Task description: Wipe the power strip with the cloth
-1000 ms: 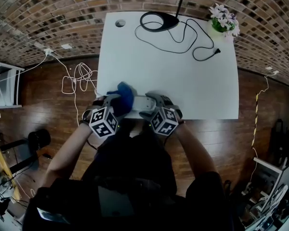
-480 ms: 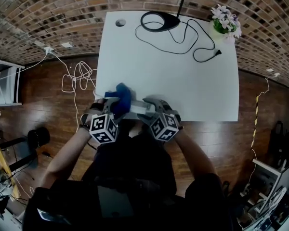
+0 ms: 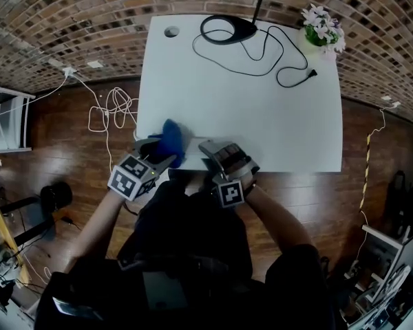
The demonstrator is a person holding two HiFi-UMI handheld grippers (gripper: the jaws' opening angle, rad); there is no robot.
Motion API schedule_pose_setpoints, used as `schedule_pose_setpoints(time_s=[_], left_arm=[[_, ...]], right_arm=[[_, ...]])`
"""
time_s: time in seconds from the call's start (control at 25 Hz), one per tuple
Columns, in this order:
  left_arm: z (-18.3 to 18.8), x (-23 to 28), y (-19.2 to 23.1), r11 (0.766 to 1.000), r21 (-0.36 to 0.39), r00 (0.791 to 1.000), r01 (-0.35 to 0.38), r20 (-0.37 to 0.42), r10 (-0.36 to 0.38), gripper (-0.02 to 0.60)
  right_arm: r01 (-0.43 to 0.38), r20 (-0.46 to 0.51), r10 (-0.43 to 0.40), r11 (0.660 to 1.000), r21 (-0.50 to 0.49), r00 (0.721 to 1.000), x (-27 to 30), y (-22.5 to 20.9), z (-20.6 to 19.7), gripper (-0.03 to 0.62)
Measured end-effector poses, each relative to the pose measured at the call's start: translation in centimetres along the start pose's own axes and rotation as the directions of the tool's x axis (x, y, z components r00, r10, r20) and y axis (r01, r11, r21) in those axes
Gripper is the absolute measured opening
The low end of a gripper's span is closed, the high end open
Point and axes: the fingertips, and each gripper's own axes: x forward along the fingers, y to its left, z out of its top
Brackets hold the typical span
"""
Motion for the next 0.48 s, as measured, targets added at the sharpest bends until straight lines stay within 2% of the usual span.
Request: schedule_pose_setpoints(time_s=[0.04,0.08,0.12,0.16,0.28,0.36,0.48], left_arm=[[-0.1,-0.4,0.6,0.994,-0.107,1.0,0.01,-0.001,-0.01,0.223],[-0.4,-0.4,1.1,0.983,-0.18,1.0,0.015,-0.021,-0.019,0.152],[-0.9,-0.1,1.3,0.977,-0.211,0.998,0.011,-0.056,-0.024,0.11],[-1.5,0.4,1.5,0.979,-0.202,0.995,-0.002,-0.098,-0.018,0.093],[-2.0,1.3,1.2,0.995,-0.081,0.981,-0.064,-0.186,0.048,0.076],[-1.7,1.3,0.9,0.995,0.011,0.978,-0.102,-0.182,0.102,0.072],[-2.0,1.4,0.5,0.978,0.123,0.974,-0.166,-0.137,0.183,0.064]], right_arm=[[0.01,0.0,-0.01,1.0,-0.023,1.0,0.0,0.1,0.1,0.161],[0.013,0.003,-0.013,0.999,-0.043,1.0,-0.1,0.4,0.2,0.161],[0.012,0.008,-0.012,0.998,-0.061,1.0,-0.2,0.7,0.4,0.161],[0.009,0.013,-0.008,0.997,-0.074,1.0,-0.3,1.1,0.6,0.161],[0.011,0.02,-0.009,0.997,-0.07,1.0,-0.3,1.3,0.9,0.153],[0.017,0.016,-0.017,0.999,-0.05,1.0,-0.3,1.2,0.9,0.15],[0.025,-0.003,-0.025,0.999,-0.034,1.0,-0.4,1.3,0.8,0.147]])
